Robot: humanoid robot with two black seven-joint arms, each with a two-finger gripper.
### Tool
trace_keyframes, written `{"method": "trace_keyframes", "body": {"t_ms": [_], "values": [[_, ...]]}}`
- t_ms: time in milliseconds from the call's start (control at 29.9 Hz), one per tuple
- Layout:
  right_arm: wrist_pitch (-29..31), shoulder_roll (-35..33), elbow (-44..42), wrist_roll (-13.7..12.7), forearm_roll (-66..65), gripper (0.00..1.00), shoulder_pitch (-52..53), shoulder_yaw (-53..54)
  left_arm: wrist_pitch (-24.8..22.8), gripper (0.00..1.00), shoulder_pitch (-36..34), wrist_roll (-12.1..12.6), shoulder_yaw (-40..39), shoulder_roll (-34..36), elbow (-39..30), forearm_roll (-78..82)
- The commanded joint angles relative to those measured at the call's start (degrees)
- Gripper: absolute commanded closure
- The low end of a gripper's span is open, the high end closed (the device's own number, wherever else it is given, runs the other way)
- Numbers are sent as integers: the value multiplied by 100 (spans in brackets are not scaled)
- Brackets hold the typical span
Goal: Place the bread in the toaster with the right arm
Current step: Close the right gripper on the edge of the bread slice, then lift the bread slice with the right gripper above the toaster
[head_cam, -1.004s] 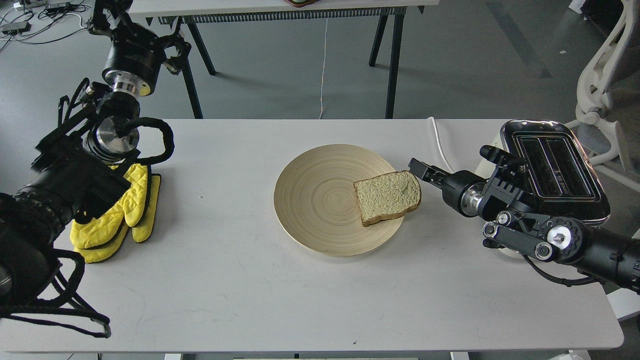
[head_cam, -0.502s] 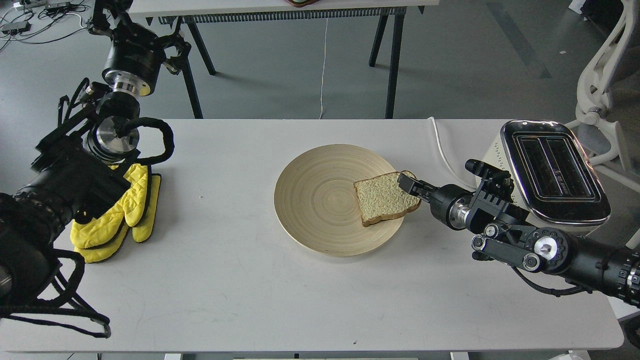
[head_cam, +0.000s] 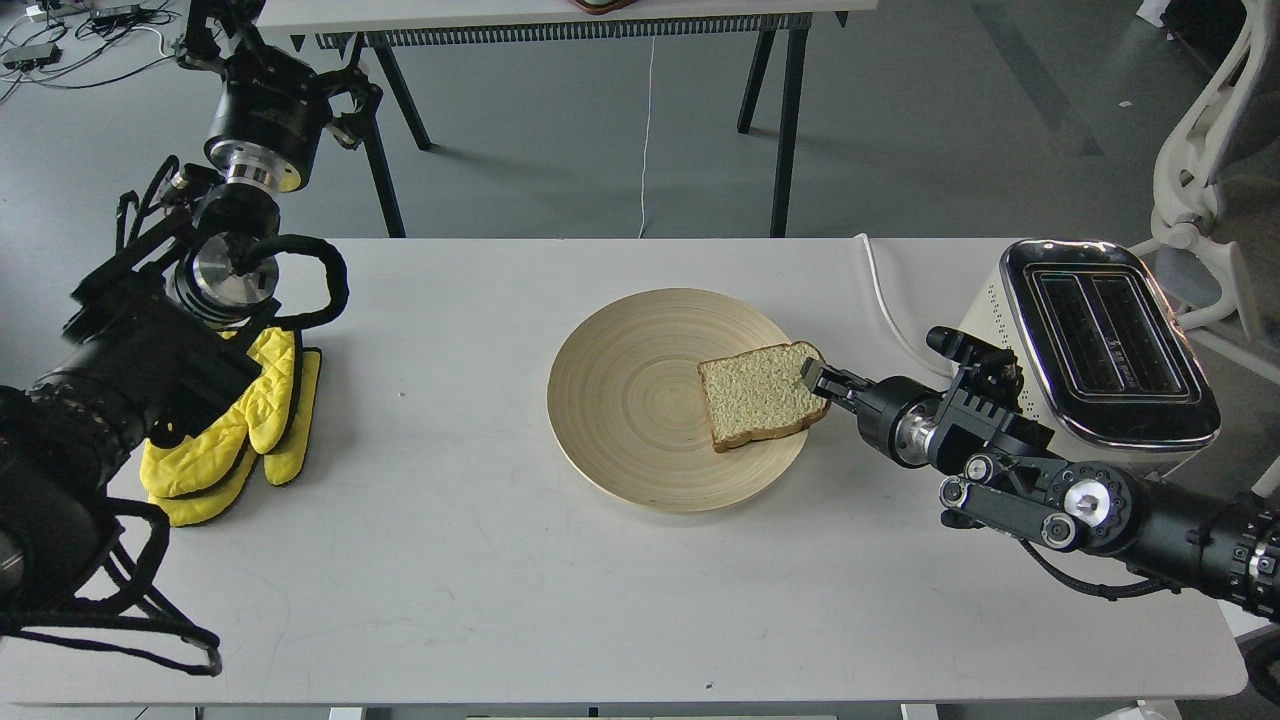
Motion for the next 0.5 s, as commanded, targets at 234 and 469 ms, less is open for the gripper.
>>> {"method": "trace_keyframes", "body": {"t_ms": [234, 469], "values": [[6, -9, 87, 18, 19, 93, 63, 10, 0, 0, 0, -4, 0, 0, 0, 0], [15, -245, 473, 27, 28, 96, 388, 142, 0, 0, 0, 5, -9, 0, 0, -9]]}}
